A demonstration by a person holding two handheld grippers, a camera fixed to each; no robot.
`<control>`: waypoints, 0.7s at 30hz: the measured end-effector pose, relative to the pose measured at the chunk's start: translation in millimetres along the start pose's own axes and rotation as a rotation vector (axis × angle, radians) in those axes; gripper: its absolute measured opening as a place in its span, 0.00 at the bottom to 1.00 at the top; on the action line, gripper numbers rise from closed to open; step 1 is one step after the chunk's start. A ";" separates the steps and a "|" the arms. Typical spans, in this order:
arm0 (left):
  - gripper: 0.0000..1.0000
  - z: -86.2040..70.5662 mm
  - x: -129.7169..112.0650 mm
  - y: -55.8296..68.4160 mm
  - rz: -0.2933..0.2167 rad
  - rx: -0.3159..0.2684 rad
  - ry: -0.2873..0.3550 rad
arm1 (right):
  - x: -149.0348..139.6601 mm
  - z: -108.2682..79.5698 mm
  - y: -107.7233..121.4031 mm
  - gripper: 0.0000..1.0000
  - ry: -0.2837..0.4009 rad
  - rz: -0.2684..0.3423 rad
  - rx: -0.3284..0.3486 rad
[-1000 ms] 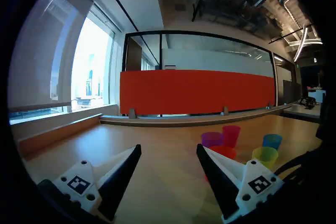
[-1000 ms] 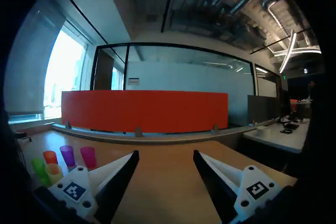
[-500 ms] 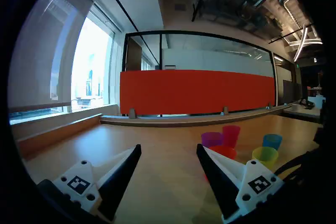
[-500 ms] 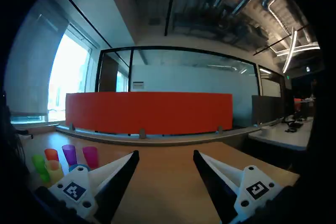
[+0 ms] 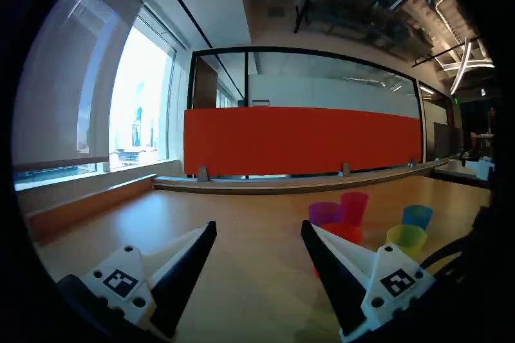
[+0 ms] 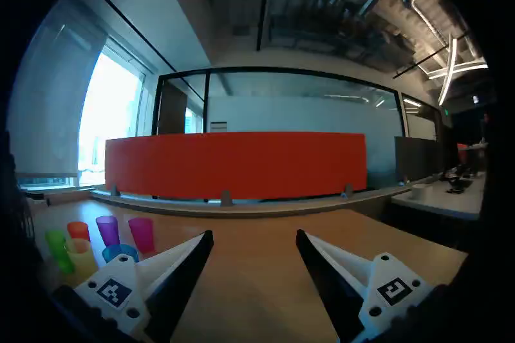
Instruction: Pour water
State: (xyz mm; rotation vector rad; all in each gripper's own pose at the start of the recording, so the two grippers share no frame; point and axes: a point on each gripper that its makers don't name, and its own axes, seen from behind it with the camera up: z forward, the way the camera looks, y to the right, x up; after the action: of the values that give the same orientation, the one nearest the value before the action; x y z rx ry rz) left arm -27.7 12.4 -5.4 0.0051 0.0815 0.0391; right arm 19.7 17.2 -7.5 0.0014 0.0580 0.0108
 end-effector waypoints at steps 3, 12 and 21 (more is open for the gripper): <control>0.98 0.4 0.0 0.4 0.000 0.000 0.000 | -5.1 2.8 0.5 1.00 -0.006 0.003 0.001; 0.98 0.1 0.1 1.1 0.000 0.000 0.000 | -15.7 8.7 -3.4 1.00 -0.019 0.042 0.005; 0.98 0.1 0.2 1.0 0.000 0.000 0.000 | -22.8 9.8 -7.5 1.00 -0.040 0.022 0.009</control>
State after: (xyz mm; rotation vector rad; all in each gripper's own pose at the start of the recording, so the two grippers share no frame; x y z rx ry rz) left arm -27.5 13.4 -5.3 0.0050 0.0815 0.0391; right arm -2.4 9.4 3.6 0.0109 0.0185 0.0325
